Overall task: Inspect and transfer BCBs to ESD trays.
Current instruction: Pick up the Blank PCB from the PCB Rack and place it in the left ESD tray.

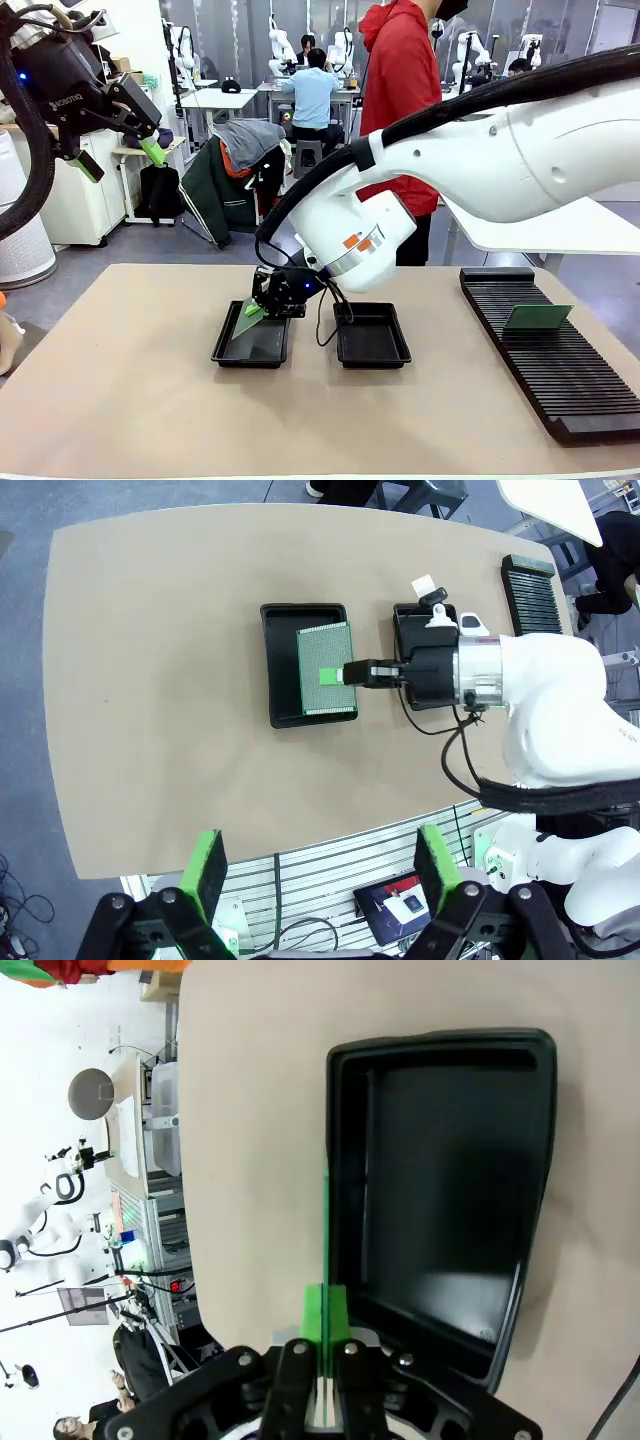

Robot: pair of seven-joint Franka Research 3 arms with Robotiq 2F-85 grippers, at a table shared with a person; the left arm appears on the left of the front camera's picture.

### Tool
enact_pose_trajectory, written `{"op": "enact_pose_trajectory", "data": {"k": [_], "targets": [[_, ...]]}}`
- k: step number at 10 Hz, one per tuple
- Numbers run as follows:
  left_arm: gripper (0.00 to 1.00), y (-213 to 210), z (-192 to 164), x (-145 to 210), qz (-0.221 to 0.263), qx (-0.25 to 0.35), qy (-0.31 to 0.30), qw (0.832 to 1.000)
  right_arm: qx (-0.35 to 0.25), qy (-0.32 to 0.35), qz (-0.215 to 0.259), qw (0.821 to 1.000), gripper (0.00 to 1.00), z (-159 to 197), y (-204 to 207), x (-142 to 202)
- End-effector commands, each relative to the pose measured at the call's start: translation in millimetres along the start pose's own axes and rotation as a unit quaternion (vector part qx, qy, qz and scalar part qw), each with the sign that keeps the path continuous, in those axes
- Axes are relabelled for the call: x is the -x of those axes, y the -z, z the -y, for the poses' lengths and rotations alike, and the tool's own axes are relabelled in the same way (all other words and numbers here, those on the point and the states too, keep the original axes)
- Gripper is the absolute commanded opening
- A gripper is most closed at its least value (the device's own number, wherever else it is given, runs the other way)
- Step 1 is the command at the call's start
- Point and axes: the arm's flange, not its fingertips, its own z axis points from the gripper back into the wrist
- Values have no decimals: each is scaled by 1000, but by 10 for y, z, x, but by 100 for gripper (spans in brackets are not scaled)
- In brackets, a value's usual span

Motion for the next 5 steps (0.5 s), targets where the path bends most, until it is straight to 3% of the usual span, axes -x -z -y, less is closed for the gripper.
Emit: {"op": "enact_pose_trajectory", "data": {"k": [1, 5], "targets": [[100, 7, -3, -1, -1, 1, -1, 1000, -8, -4, 16, 1000, 3, 42, 121, -96], [100, 7, -3, -1, -1, 1, -1, 1000, 0, 13, -2, 1000, 3, 115, 327, -281]]}}
